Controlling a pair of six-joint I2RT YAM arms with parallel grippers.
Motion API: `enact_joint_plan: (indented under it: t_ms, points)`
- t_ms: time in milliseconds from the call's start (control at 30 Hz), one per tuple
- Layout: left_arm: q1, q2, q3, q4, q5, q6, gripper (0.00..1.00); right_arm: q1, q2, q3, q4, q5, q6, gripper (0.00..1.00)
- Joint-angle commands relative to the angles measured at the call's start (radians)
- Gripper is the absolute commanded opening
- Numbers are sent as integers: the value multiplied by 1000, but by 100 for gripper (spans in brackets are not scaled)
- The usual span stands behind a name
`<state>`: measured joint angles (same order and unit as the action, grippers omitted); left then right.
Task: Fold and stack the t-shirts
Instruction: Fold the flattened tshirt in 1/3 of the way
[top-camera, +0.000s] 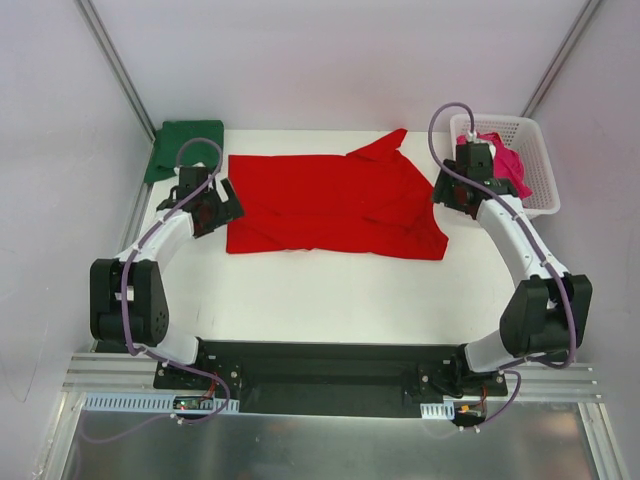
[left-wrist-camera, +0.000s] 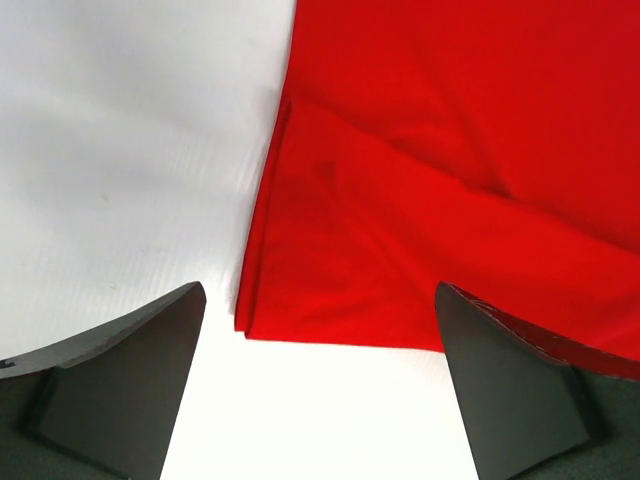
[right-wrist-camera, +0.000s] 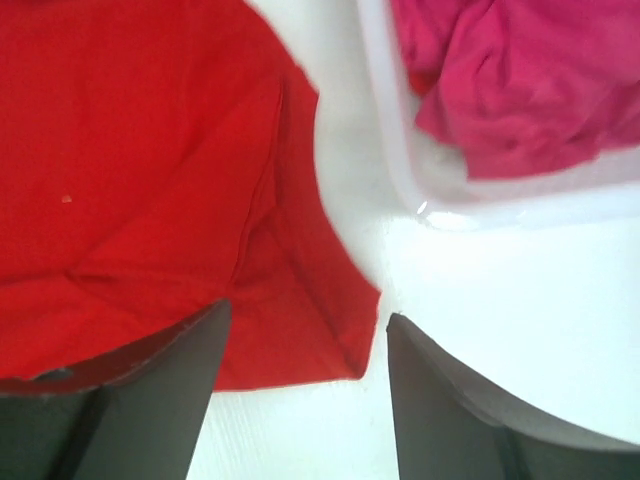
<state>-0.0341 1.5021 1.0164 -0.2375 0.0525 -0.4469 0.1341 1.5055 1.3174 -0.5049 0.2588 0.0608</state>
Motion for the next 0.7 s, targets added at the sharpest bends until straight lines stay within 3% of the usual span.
enact_joint_plan:
  t_ms: [0, 267, 667]
  points:
    - [-56, -29, -36, 14, 18, -30, 99, 45, -57, -115, 19, -59, 39, 66]
    - [-165, -2, -38, 21, -19, -46, 99, 104, -56, -211, 65, -95, 60, 66]
    - [-171, -32, -58, 21, -40, -16, 99, 98, 102, -179, 190, -245, 97, 63]
